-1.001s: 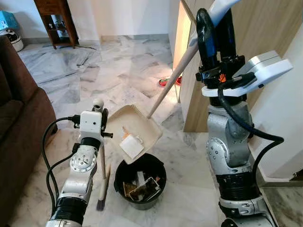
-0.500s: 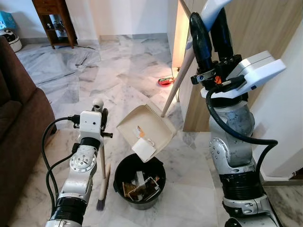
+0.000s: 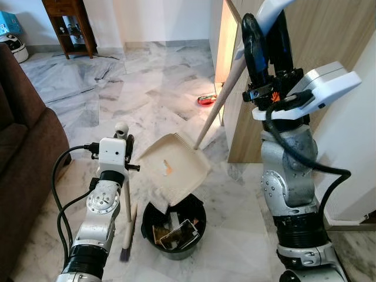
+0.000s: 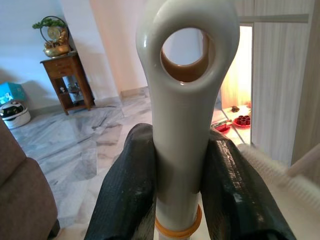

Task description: Sweep floor

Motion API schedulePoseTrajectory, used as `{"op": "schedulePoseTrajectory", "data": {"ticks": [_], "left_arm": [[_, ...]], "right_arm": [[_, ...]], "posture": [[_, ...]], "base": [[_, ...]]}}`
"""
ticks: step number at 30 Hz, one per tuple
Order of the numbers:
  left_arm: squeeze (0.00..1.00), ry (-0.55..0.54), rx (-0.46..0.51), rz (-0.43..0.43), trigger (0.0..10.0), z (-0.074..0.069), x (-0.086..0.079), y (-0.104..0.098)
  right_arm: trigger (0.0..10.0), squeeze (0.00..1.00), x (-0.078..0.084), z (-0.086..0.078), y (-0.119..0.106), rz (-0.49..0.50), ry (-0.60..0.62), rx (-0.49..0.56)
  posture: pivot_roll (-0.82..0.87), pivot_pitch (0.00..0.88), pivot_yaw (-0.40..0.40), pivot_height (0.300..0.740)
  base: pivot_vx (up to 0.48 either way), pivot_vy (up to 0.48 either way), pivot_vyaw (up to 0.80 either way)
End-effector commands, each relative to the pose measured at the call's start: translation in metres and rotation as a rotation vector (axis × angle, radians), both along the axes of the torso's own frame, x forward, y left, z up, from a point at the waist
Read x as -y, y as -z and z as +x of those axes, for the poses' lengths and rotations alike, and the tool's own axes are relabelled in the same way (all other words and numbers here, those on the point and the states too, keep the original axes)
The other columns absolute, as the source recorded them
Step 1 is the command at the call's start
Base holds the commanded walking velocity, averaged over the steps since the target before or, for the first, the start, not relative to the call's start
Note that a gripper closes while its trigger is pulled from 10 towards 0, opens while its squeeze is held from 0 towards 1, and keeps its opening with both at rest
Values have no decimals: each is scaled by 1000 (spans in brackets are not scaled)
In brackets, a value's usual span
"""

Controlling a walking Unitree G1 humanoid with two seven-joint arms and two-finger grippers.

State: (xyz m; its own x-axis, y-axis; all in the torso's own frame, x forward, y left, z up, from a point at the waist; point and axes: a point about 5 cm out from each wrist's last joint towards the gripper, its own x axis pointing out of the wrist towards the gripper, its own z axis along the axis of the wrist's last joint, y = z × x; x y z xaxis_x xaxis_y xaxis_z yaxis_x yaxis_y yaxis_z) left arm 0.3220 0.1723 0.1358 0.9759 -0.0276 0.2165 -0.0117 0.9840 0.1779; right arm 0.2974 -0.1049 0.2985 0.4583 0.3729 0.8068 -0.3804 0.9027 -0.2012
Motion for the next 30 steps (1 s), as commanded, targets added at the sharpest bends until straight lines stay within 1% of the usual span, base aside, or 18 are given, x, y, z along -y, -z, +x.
{"op": "schedulePoseTrajectory", "data": {"ticks": [1, 6, 8, 11, 13, 16, 17, 18, 19, 20, 21, 22, 23, 24, 25, 27, 28, 30], "left_arm": [[0, 8, 61, 8, 10000, 2, -1, -15], [0, 8, 59, 8, 10000, 2, -1, -14], [0, 9, 56, 8, 10000, 2, -1, -13], [0, 8, 55, 7, 10000, 2, -1, -13], [0, 8, 53, 6, 10000, 2, -1, -13], [0, 11, 51, 5, 10000, 2, -1, -12], [0, 12, 51, 5, 10000, 2, 0, -12], [0, 13, 51, 4, 10000, 1, 0, -12], [0, 14, 50, 5, 10000, 1, 0, -12], [0, 14, 50, 5, 10000, 1, 0, -12], [0, 13, 50, 4, 10000, 1, 0, -12], [0, 13, 51, 3, 10000, 1, 0, -12], [0, 13, 51, 3, 10000, 1, 0, -12], [0, 13, 51, 2, 10000, 1, 0, -12], [0, 12, 52, 2, 10000, 1, 0, -12], [0, 12, 51, 1, 10000, 0, -1, -12], [0, 13, 51, 2, 10000, 0, -1, -11], [0, 20, 51, 1, 10000, 0, 1, -11]], "right_arm": [[10000, 0, -1, -8, -12, 11, -9, 79], [10000, 0, -1, -7, -11, 3, -6, 77], [10000, 0, 3, -1, -7, -15, 61, 49], [10000, 0, 7, 7, -2, -24, 118, 4], [10000, 0, 13, 14, 7, -29, 164, -47], [10000, 0, 30, 26, 22, 2, 267, -140], [10000, 0, 38, 31, 28, 16, 315, -184], [10000, 0, 53, 38, 39, 51, 394, -255], [10000, 0, 62, 41, 46, 81, 439, -293], [10000, 0, 62, 41, 46, 81, 439, -293], [10000, 0, 73, 43, 53, 108, 483, -328], [10000, 0, 79, 43, 56, 128, 502, -337], [10000, 0, 79, 43, 56, 128, 502, -337], [10000, 0, 88, 43, 61, 150, 538, -350], [10000, 0, 93, 43, 63, 161, 559, -353], [10000, 0, 96, 43, 64, 167, 579, -356], [10000, 0, 100, 44, 70, 153, 623, -378], [10000, 0, 103, 44, 76, 152, 656, -393]], "posture": [[101, 33, 43, 740], [100, 35, 44, 740], [97, 37, 44, 740], [97, 38, 43, 740], [93, 39, 43, 740], [91, 44, 41, 740], [91, 45, 41, 740], [91, 46, 40, 740], [88, 46, 40, 740], [88, 46, 40, 740], [90, 47, 39, 740], [90, 47, 39, 740], [90, 47, 39, 740], [90, 47, 38, 740], [88, 48, 39, 740], [86, 47, 41, 740], [82, 46, 43, 740], [86, 47, 43, 740]], "base": [[0, 0, 0], [0, 0, 0], [0, 0, 0], [0, 0, 0], [0, 0, 0], [0, 0, 0], [0, 0, 0], [0, 0, 0], [0, 0, 0], [0, 0, 0], [0, 0, 0], [0, 0, 0], [0, 0, 0], [0, 0, 0], [0, 0, 0], [0, 0, 0], [0, 0, 0], [0, 0, 0]]}}
